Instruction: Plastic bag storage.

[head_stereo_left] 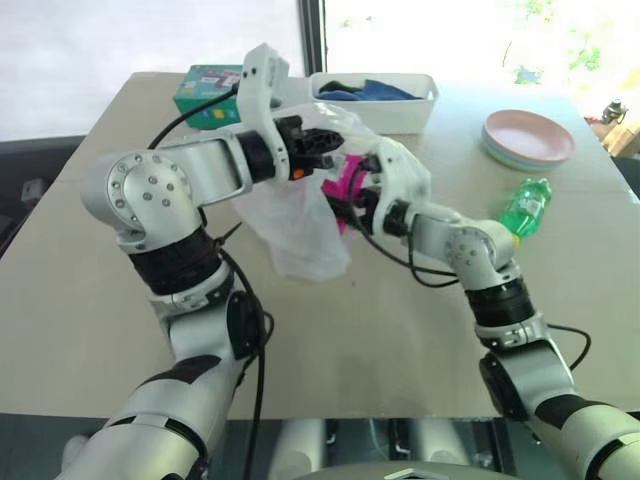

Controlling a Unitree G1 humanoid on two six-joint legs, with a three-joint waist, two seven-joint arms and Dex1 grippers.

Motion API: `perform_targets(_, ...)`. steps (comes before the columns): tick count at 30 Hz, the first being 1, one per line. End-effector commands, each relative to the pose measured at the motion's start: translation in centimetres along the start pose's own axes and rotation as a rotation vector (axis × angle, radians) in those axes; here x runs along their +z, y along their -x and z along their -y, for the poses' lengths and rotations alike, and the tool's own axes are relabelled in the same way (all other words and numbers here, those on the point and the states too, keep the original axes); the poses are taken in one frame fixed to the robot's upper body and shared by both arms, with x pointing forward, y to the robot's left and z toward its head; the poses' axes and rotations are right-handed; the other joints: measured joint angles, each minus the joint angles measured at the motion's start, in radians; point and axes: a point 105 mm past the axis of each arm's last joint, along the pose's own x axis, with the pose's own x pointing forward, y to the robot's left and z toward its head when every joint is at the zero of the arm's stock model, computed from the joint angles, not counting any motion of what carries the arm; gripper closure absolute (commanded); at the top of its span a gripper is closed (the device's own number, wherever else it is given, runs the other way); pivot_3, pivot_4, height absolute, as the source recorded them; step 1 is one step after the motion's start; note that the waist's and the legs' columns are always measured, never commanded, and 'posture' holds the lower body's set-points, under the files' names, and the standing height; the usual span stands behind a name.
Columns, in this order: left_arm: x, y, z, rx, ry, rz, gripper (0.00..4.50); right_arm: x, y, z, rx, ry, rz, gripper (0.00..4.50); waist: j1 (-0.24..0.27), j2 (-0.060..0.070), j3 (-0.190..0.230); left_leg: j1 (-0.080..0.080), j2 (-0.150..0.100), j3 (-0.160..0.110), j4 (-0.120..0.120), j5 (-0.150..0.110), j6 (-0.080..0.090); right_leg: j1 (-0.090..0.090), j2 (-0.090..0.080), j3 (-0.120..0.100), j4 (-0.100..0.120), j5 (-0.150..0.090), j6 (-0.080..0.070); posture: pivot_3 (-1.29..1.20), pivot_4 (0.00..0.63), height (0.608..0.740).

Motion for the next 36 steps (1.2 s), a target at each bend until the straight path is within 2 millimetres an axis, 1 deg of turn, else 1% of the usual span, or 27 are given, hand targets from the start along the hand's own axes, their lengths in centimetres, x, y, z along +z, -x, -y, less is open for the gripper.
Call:
perform_targets(1, 0.3, 0.2, -0.4, 0.042, 0.014, 0.045, 4.50, 1.4, 2.6, -0.3, 0.006, 0.144, 0.049, 0.03, 0.000, 0.000, 0.000, 0.000, 0.000, 0.000, 0.000, 0.000, 0.000, 0.000, 0.000, 0.000, 0.000, 0.000, 0.000, 0.00, 0.150, 0.740)
perform_targets(2, 0.2, 0.2, -0.6, 0.057, 0.016, 0.051, 4.50, 1.4, 3.2, -0.3, -0.005, 0.186, 0.045, 0.03, -0.001, 0.000, 0.000, 0.000, 0.000, 0.000, 0.000, 0.000, 0.000, 0.000, 0.000, 0.000, 0.000, 0.000, 0.000, 0.00, 0.150, 0.740)
perform_targets(3, 0.3, 0.1, -0.8, 0.070, 0.020, 0.061, 4.50, 1.5, 3.8, -0.7, 0.024, 0.204, 0.040, 0.03, -0.002, 0.000, 0.000, 0.000, 0.000, 0.000, 0.000, 0.000, 0.000, 0.000, 0.000, 0.000, 0.000, 0.000, 0.000, 0.00, 0.150, 0.740)
perform_targets(4, 0.4, 0.0, -1.0, 0.083, 0.028, 0.072, 4.50, 1.8, 4.5, -1.1, 0.067, 0.182, 0.050, 0.03, -0.003, 0.000, 0.000, 0.000, 0.000, 0.001, -0.001, 0.000, 0.000, -0.001, 0.000, 0.000, 0.000, 0.000, 0.000, 0.00, 0.150, 0.740)
perform_targets(7, 1.2, -0.8, -1.8, 0.144, 0.026, 0.120, 4.50, 4.0, 8.3, -3.8, 0.184, 0.269, 0.134, 0.03, -0.001, 0.000, 0.000, 0.000, 0.001, 0.001, -0.001, 0.000, 0.000, 0.000, 0.000, 0.000, 0.000, 0.000, 0.000, 0.00, 0.150, 0.740)
perform_targets(9, 1.4, -1.7, -1.7, 0.158, 0.003, 0.135, 4.50, 4.9, 10.1, -5.3, 0.236, 0.300, 0.182, 0.03, -0.001, 0.000, 0.000, 0.000, 0.001, 0.001, -0.001, 0.000, 0.000, 0.000, 0.000, 0.000, 0.000, 0.000, 0.000, 0.00, 0.150, 0.740)
perform_targets(11, 1.5, -2.7, -1.3, 0.153, -0.008, 0.148, 4.50, 5.1, 11.5, -6.2, 0.250, 0.328, 0.195, 0.03, 0.002, 0.000, 0.000, 0.001, 0.001, 0.001, -0.001, 0.000, 0.000, 0.000, 0.000, 0.000, 0.000, 0.000, 0.000, 0.00, 0.150, 0.740)
perform_targets(12, 1.5, -3.3, -0.9, 0.143, -0.001, 0.157, 4.50, 5.1, 12.1, -6.3, 0.234, 0.352, 0.192, 0.03, 0.005, 0.000, 0.000, 0.001, 0.001, 0.001, -0.001, 0.000, 0.000, 0.000, 0.000, 0.000, 0.000, 0.000, 0.000, 0.00, 0.150, 0.740)
perform_targets(14, 1.5, -4.1, 0.1, 0.111, -0.001, 0.168, 4.50, 5.6, 13.2, -5.5, 0.132, 0.390, 0.216, 0.03, 0.015, -0.001, 0.000, 0.001, 0.001, 0.000, 0.000, 0.000, 0.000, 0.001, -0.001, 0.001, -0.001, 0.000, 0.000, 0.00, 0.150, 0.740)
perform_targets(16, 1.4, -4.3, 0.5, 0.093, -0.011, 0.172, 4.50, 6.6, 14.4, -4.6, 0.029, 0.412, 0.254, 0.03, 0.020, -0.001, 0.001, 0.000, 0.001, 0.001, 0.000, 0.000, 0.000, 0.001, -0.002, 0.001, -0.001, 0.000, 0.000, 0.00, 0.150, 0.740)
perform_targets(18, 1.5, -4.4, 0.5, 0.090, -0.009, 0.175, 4.50, 7.0, 15.5, -4.0, -0.042, 0.433, 0.268, 0.03, 0.021, -0.001, 0.001, 0.001, 0.001, 0.001, 0.000, 0.000, 0.000, 0.001, -0.002, 0.001, -0.001, 0.000, 0.000, 0.00, 0.150, 0.740)
perform_targets(19, 1.5, -4.4, 0.4, 0.087, -0.007, 0.175, 4.50, 7.1, 15.9, -3.9, -0.060, 0.434, 0.271, 0.03, 0.021, -0.001, 0.001, 0.001, 0.001, 0.001, 0.000, 0.000, 0.000, 0.001, -0.002, 0.001, -0.001, 0.000, 0.000, 0.00, 0.150, 0.740)
perform_targets(21, 1.4, -4.6, 0.5, 0.082, -0.010, 0.173, 4.50, 6.9, 16.6, -4.6, -0.024, 0.409, 0.286, 0.03, 0.021, -0.001, 0.001, 0.001, 0.001, 0.001, 0.000, 0.000, 0.000, 0.001, -0.002, 0.001, -0.001, 0.000, 0.000, 0.00, 0.150, 0.740)
perform_targets(22, 1.5, -4.7, 0.7, 0.068, -0.024, 0.176, 4.50, 6.6, 16.6, -5.1, 0.016, 0.381, 0.288, 0.03, 0.021, -0.001, 0.001, 0.001, 0.001, 0.001, -0.001, 0.000, 0.000, 0.001, -0.002, 0.001, -0.001, 0.000, 0.000, 0.00, 0.150, 0.740)
perform_targets(24, 1.9, -4.8, 2.1, 0.003, -0.054, 0.189, 4.50, 5.7, 15.8, -5.4, 0.075, 0.310, 0.262, 0.03, 0.019, -0.001, 0.001, 0.001, 0.001, 0.001, -0.001, 0.000, 0.000, 0.001, -0.001, 0.001, -0.001, 0.000, 0.000, 0.00, 0.150, 0.740)
perform_targets(26, 2.5, -4.8, 3.6, -0.068, -0.054, 0.217, 4.50, 4.4, 13.9, -3.7, 0.030, 0.296, 0.196, 0.03, 0.020, -0.001, 0.000, 0.001, 0.001, 0.002, 0.000, 0.000, 0.000, 0.001, 0.000, 0.001, -0.001, 0.000, 0.000, 0.00, 0.150, 0.740)
perform_targets(28, 3.5, -4.2, 4.4, -0.111, -0.069, 0.250, 4.50, 3.2, 12.0, -2.3, 0.028, 0.279, 0.147, 0.03, 0.019, -0.001, 0.001, 0.002, 0.001, 0.002, 0.001, 0.000, 0.000, 0.001, 0.000, 0.001, 0.000, 0.000, 0.000, 0.00, 0.150, 0.740)
perform_targets(30, 4.6, -3.3, 4.3, -0.113, -0.088, 0.276, 4.50, 2.8, 10.4, -0.5, -0.003, 0.278, 0.131, 0.03, 0.019, -0.002, 0.001, 0.002, 0.001, 0.002, 0.001, 0.000, 0.000, 0.001, 0.001, 0.001, 0.000, 0.000, 0.000, 0.00, 0.150, 0.740)
perform_targets(32, 5.7, -2.3, 3.6, -0.080, -0.115, 0.296, 4.50, 2.9, 9.2, 0.9, -0.018, 0.280, 0.132, 0.03, 0.017, -0.001, 0.001, 0.001, 0.001, 0.003, 0.001, 0.000, 0.000, 0.001, 0.001, 0.002, 0.000, 0.000, 0.001, 0.00, 0.150, 0.740)
perform_targets(36, 7.1, -0.4, 2.3, -0.010, -0.153, 0.310, 4.50, 3.7, 8.0, 1.5, 0.019, 0.295, 0.150, 0.03, 0.014, -0.001, 0.001, 0.001, 0.002, 0.003, 0.000, 0.000, 0.000, -0.001, 0.003, 0.003, 0.000, 0.000, 0.001, 0.00, 0.150, 0.740)
